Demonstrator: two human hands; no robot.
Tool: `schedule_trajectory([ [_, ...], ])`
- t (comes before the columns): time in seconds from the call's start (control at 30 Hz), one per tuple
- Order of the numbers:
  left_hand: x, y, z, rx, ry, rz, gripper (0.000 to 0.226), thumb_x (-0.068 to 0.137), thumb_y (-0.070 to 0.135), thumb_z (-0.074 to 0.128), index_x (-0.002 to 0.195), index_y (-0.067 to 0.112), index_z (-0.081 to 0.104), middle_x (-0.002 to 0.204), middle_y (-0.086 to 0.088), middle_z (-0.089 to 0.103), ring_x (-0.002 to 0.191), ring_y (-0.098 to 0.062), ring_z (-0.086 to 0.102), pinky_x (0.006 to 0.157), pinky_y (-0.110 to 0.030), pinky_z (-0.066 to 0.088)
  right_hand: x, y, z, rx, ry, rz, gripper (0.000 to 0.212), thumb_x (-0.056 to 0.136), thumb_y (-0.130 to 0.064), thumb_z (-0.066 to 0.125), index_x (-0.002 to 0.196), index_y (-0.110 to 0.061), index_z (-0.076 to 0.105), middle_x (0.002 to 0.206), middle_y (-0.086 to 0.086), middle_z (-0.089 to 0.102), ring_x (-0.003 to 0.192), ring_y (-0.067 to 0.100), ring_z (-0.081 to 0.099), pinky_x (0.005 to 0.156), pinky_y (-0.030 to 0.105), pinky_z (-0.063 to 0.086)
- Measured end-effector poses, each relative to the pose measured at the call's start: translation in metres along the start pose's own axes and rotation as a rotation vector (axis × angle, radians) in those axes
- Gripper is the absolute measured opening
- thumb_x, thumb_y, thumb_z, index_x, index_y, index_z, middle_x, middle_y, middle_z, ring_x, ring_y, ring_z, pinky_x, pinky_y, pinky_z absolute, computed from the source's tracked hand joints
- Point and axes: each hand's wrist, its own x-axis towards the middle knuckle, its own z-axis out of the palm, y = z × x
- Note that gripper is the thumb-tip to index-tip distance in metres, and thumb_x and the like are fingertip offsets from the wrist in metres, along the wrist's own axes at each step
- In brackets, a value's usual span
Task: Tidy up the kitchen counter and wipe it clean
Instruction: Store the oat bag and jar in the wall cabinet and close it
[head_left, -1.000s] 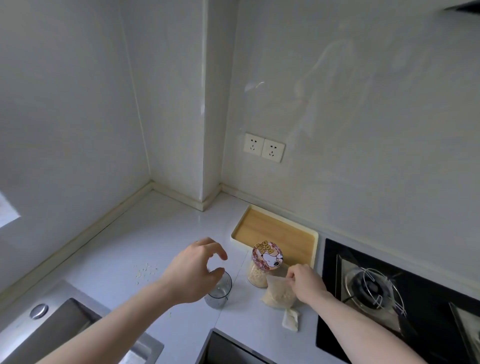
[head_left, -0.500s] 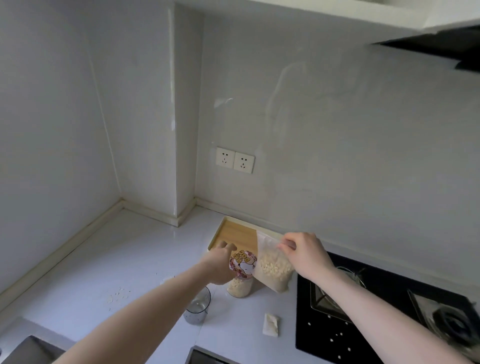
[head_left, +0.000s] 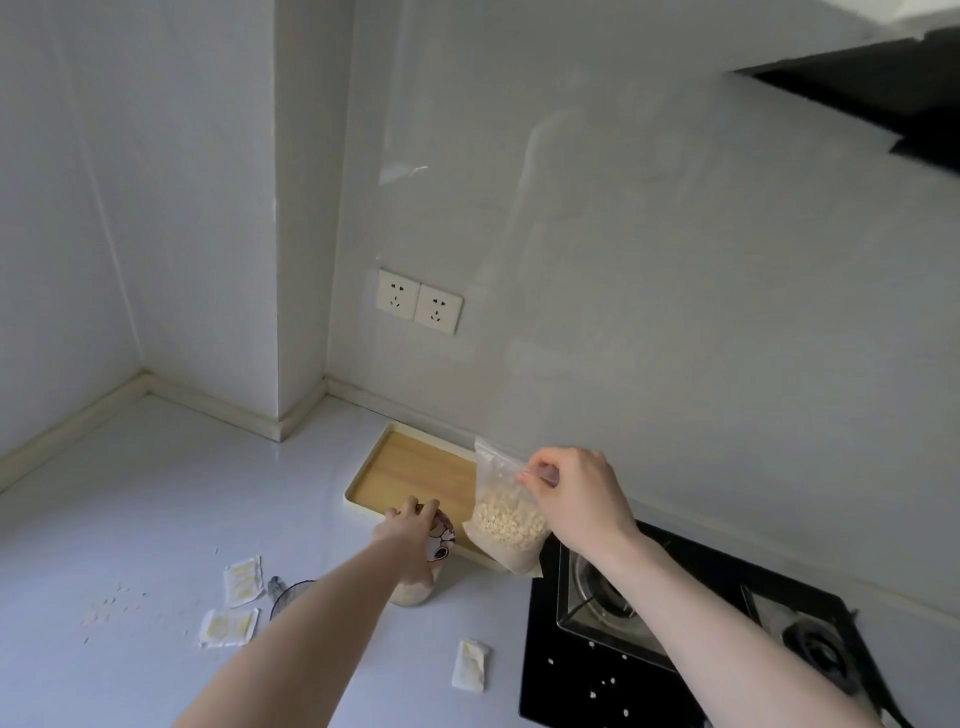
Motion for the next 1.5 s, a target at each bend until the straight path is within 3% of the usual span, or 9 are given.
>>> schedule_trajectory([
  [0.23,-0.007,-0.004,0.008,-0.072,0.11,-0.004,0.1,0.068,0.049,0.081,0.151,0.032,0.027,0.137,-0.002,0.04,0.123,-0.03,0.05,0.091,-0.039,0.055,0.003,0.009,0.004,-0.006,-0.008,-0.01,0.025,0.093,-0.035,0.071,0.074,-0.019,0.067,0.074,-0.011,0.068,0.072,0.002,0.064,0.058,0.015,0.05],
  [0.37,-0.024,-0.013,-0.004,-0.199,0.169,-0.015,0.107,0.06,0.059,0.077,0.152,0.036,0.027,0.135,0.002,0.042,0.12,-0.028,0.053,0.089,-0.037,0.053,0.008,0.006,0.0,0.018,0.006,-0.029,0.021,0.095,-0.031,0.069,0.076,-0.022,0.066,0.071,-0.015,0.064,0.069,-0.002,0.061,0.056,0.011,0.043],
  [0.53,-0.06,-0.025,-0.054,-0.283,0.318,0.004,0.113,0.055,0.069,0.07,0.154,0.04,0.026,0.135,0.007,0.044,0.122,-0.024,0.054,0.097,-0.037,0.049,0.013,-0.009,-0.012,0.049,0.081,-0.065,0.019,0.099,-0.027,0.064,0.081,-0.023,0.069,0.075,-0.013,0.066,0.072,0.002,0.06,0.06,0.016,0.042],
  [0.67,-0.103,-0.04,-0.105,-0.307,0.472,0.029,0.114,0.052,0.071,0.069,0.154,0.04,0.029,0.131,0.009,0.049,0.121,-0.022,0.054,0.098,-0.036,0.05,0.015,-0.035,-0.034,0.084,0.135,-0.125,0.017,0.099,-0.027,0.063,0.084,-0.023,0.071,0.079,-0.014,0.066,0.077,0.004,0.062,0.069,0.03,0.054],
  [1.0,-0.25,-0.069,-0.261,-0.554,0.841,0.134,0.108,0.044,0.061,0.089,0.136,0.039,0.037,0.115,0.012,0.061,0.107,-0.014,0.057,0.088,-0.029,0.048,0.024,-0.146,-0.127,0.157,0.466,-0.341,0.013,0.098,-0.022,0.06,0.088,-0.023,0.068,0.085,-0.011,0.066,0.078,0.014,0.06,0.069,0.035,0.049],
  [1.17,-0.321,-0.064,-0.339,-0.644,1.033,0.217,0.101,0.044,0.056,0.095,0.127,0.045,0.039,0.117,0.014,0.06,0.11,-0.014,0.059,0.093,-0.038,0.055,0.029,-0.203,-0.186,0.257,0.636,-0.388,0.016,0.099,-0.023,0.06,0.087,-0.023,0.071,0.08,-0.012,0.067,0.077,0.012,0.061,0.066,0.031,0.048],
  [1.33,-0.371,-0.049,-0.403,-0.716,1.113,0.276,0.094,0.045,0.053,0.095,0.122,0.049,0.041,0.117,0.01,0.06,0.108,-0.011,0.062,0.083,-0.032,0.056,0.049,-0.249,-0.247,0.39,0.815,-0.339,0.019,0.098,-0.025,0.06,0.082,-0.022,0.07,0.07,-0.015,0.063,0.069,0.009,0.058,0.06,0.028,0.041],
  [1.5,-0.401,-0.026,-0.454,-0.649,1.148,0.336,0.091,0.051,0.05,0.094,0.125,0.043,0.042,0.11,0.009,0.061,0.101,-0.01,0.062,0.073,-0.027,0.052,0.074,-0.283,-0.291,0.406,0.957,-0.236,0.018,0.098,-0.027,0.057,0.089,-0.023,0.072,0.087,-0.007,0.073,0.085,0.02,0.065,0.076,0.032,0.049],
])
